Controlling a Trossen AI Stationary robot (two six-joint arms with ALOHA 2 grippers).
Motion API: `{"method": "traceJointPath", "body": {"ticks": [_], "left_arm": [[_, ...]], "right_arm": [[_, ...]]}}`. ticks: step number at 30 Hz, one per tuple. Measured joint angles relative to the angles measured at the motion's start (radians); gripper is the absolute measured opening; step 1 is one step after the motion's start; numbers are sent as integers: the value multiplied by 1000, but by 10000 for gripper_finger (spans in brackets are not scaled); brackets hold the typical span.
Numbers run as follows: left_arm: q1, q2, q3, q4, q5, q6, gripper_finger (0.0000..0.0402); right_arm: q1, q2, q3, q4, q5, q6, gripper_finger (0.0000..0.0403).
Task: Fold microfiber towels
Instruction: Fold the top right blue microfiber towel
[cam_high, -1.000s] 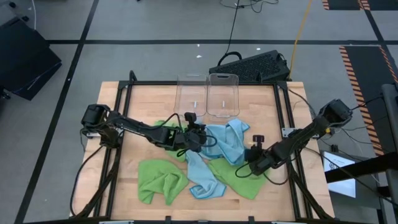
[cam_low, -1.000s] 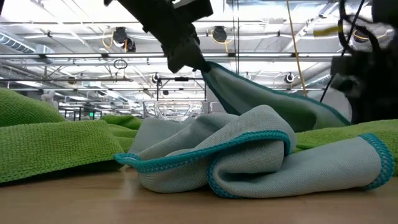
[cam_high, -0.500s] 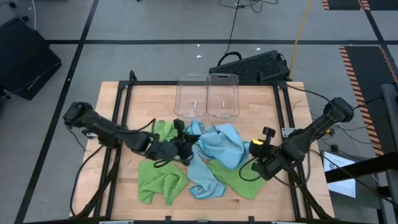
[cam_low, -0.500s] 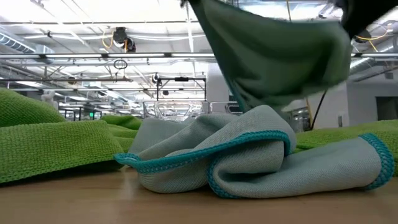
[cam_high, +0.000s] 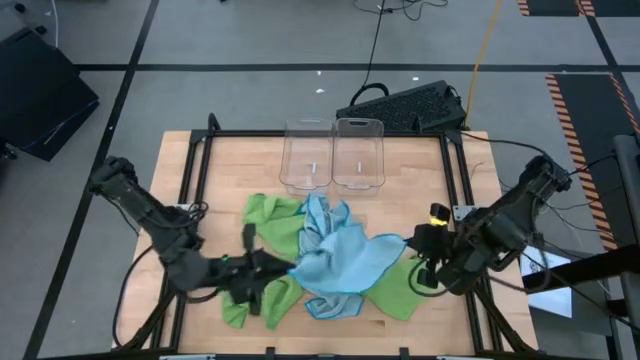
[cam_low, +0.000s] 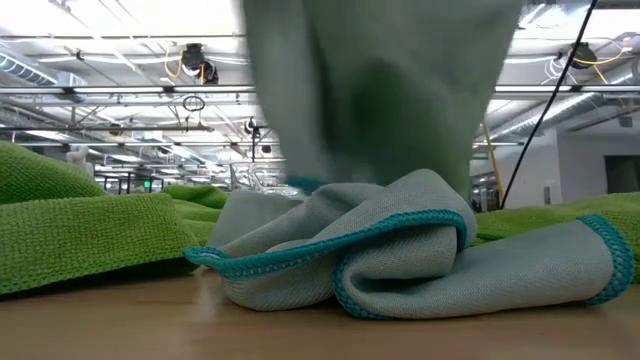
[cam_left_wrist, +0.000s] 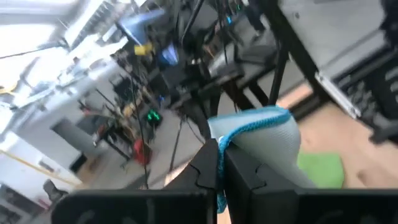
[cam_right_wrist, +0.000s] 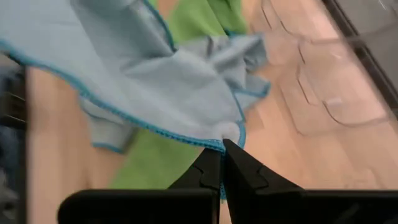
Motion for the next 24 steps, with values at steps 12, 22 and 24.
{"method": "traceJointPath", "body": {"ticks": [12, 22, 24], "left_arm": [[-137, 37, 164, -89, -290, -54, 5], [-234, 122, 380, -326, -287, -169, 5], [-255, 122, 398, -323, -288, -170, 9]], "right_arm": [[62, 123, 236, 64, 98, -183, 0], [154, 245, 470, 62, 99, -263, 0], [174, 251, 485, 62, 102, -257, 0]]}}
